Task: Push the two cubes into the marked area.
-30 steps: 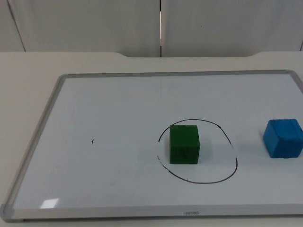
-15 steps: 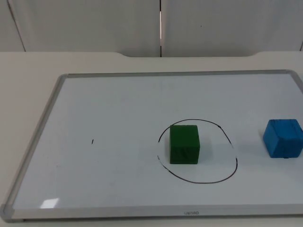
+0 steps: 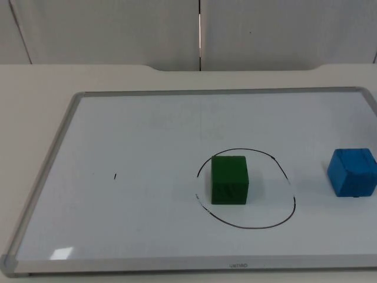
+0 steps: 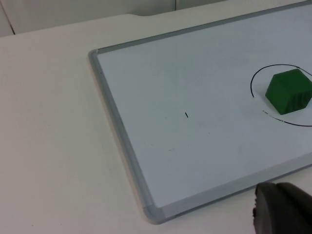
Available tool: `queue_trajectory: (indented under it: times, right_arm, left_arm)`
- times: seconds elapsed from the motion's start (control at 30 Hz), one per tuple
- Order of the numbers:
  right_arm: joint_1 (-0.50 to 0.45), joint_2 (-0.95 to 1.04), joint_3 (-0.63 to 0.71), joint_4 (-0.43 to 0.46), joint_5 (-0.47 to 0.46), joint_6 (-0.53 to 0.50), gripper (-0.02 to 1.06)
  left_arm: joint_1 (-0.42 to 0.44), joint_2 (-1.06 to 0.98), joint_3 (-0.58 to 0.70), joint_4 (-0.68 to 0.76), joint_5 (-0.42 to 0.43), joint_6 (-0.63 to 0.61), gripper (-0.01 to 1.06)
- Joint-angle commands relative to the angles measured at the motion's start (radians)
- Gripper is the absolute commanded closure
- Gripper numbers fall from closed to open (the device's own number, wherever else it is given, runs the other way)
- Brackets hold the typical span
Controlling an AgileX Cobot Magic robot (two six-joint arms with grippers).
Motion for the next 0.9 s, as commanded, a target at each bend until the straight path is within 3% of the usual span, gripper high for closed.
queue_trajectory:
  times: [0.0, 0.03, 0.17, 0.27, 0.87]
  right_arm:
    - [-0.005, 0.070, -0.006, 0.000, -0.043, 0.003, 0.77]
    - [-0.005, 0.070, -0.006, 0.000, -0.043, 0.003, 0.77]
    - [-0.005, 0.161, -0.006, -0.002, -0.116, 0.003, 0.99]
    - [-0.005, 0.204, -0.006, -0.002, -0.143, 0.003, 1.04]
    - [0.003, 0.493, -0.006, 0.058, -0.236, 0.003, 1.04]
  left_arm:
    - [0.003, -0.004, 0.005, -0.011, 0.004, 0.002, 1.05]
    - [0.003, -0.004, 0.005, -0.011, 0.004, 0.002, 1.05]
    - [0.003, -0.004, 0.005, -0.011, 0.004, 0.002, 1.05]
    - [0.003, -0.004, 0.005, -0.011, 0.004, 0.002, 1.05]
    - [0.003, -0.004, 0.005, -0.009, 0.004, 0.002, 1.05]
